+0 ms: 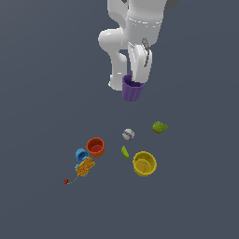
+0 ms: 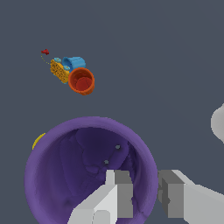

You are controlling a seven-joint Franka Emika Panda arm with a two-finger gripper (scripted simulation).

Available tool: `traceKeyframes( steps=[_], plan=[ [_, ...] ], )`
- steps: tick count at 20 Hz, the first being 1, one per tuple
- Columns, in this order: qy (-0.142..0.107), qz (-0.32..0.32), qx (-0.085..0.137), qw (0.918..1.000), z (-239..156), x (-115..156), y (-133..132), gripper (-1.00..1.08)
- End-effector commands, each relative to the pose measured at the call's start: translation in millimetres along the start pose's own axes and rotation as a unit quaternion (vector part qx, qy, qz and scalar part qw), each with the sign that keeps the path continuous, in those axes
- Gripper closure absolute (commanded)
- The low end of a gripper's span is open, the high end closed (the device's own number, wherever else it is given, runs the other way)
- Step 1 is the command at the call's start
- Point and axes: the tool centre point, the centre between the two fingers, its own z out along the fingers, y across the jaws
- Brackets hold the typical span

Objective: Pick up a designated object from a clutter of objects.

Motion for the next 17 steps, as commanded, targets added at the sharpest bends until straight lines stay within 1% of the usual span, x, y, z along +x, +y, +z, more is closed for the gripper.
traceKeyframes(
  steps=[1, 9, 17],
  plan=[
    [0.0, 0.0, 0.0, 1.0, -21.8, -5.0, 6.3, 1.08],
    [-0.001, 0.0, 0.0, 1.0, -67.1, -16.1, 17.2, 1.08],
    [-0.001, 0.0, 0.0, 1.0, -80.8, -19.7, 18.9, 1.08]
  ],
)
